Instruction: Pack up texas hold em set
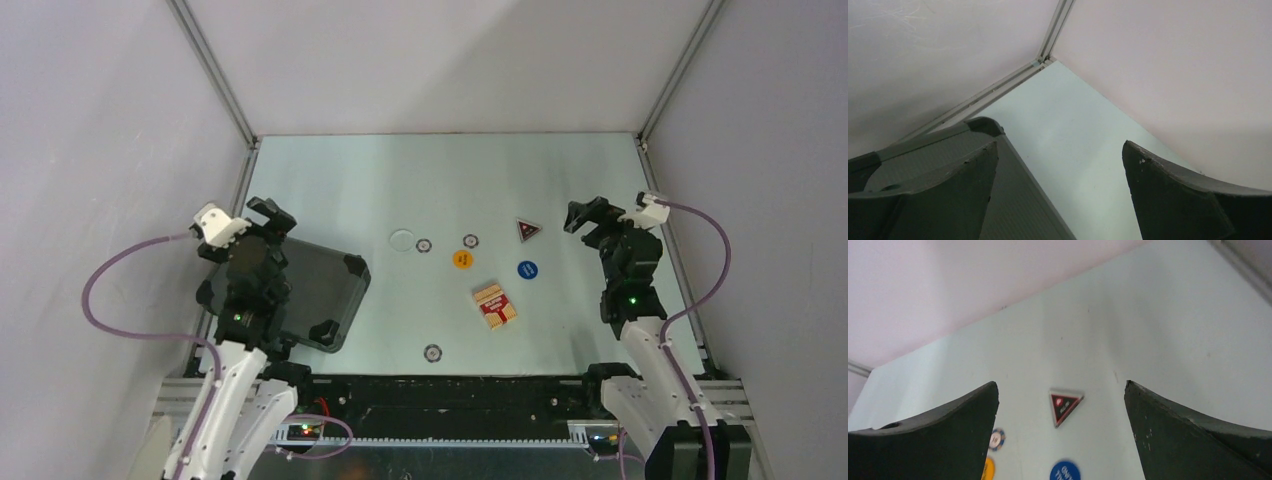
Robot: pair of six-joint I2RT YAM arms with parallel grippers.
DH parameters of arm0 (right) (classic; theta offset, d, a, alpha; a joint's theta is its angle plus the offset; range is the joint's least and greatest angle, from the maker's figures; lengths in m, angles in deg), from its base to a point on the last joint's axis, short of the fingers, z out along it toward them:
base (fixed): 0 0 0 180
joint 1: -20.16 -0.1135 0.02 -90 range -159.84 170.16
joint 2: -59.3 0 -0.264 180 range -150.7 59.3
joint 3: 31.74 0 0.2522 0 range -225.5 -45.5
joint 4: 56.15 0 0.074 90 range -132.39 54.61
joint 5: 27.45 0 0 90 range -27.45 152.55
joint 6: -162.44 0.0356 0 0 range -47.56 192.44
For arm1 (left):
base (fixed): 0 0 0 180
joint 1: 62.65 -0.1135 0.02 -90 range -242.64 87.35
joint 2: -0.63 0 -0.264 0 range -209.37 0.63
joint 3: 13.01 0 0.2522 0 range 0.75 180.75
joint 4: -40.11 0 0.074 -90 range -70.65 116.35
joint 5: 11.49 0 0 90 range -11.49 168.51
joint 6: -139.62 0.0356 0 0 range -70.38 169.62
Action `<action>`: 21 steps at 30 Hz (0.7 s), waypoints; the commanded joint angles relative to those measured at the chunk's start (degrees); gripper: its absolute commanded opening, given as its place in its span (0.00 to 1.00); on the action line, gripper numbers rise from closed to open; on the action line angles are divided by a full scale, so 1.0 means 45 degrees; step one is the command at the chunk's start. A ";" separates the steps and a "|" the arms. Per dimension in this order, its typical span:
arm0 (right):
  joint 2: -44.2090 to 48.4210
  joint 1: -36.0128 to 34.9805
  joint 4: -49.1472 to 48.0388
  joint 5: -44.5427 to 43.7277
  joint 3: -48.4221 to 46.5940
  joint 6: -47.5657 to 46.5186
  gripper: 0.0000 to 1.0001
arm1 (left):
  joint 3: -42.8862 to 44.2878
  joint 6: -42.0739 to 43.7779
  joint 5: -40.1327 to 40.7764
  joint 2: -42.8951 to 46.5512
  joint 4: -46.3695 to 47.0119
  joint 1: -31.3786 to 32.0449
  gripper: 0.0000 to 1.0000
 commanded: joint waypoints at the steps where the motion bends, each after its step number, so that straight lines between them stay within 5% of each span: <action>1: 0.0147 0.0506 0.2804 0.1180 -0.0554 0.1479 1.00 | 0.0912 -0.1229 -0.0484 0.0873 -0.4513 -0.0007 0.98; 9: -0.1400 0.1268 0.3809 0.3722 -0.1179 0.2324 1.00 | -0.1336 -0.3969 -0.1135 0.3924 -0.6455 -0.1964 0.98; 21: -0.2968 0.0519 0.3900 0.3946 -0.1504 0.2337 1.00 | -0.3062 -0.4659 -0.1707 0.2854 -0.6422 -0.4894 0.98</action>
